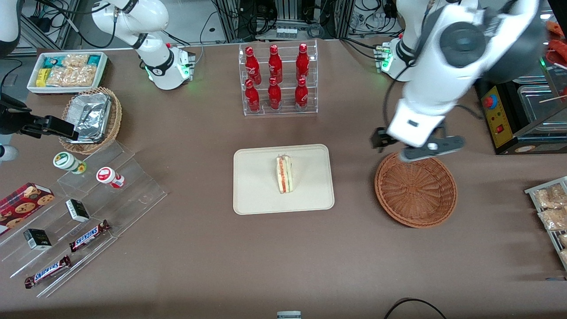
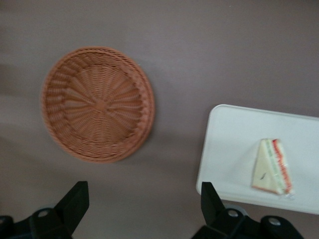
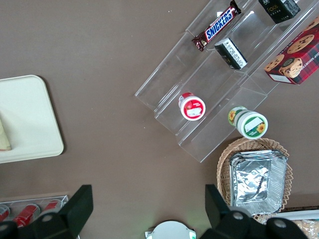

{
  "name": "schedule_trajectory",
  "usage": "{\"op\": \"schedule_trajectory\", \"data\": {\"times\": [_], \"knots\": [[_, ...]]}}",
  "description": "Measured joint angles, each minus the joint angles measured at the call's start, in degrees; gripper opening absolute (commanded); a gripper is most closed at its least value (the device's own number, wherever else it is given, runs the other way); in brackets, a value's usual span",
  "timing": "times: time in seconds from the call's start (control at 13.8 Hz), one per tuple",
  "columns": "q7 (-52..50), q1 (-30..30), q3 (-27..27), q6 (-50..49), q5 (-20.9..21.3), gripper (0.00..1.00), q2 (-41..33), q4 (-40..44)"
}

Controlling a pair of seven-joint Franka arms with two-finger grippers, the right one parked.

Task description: Place sandwich from basket to tray

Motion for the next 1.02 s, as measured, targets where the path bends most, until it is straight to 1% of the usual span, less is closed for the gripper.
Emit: {"op": "schedule_trajectory", "data": {"times": [0.22,0.44,0.73,1.02], "knots": [[12.80,7.57,0.12,-3.39,-0.90,0.99,-2.33,-0.12],[21.95,13.67,0.18,-4.71,-1.42,0.99,-3.61,-0.19],[30.92,17.77,0.17,-6.25,-2.23,0.99,-5.40,-0.31],[32.46,17.96,-0.33,-6.43,-2.67,0.99,-5.63,-0.47]]}}
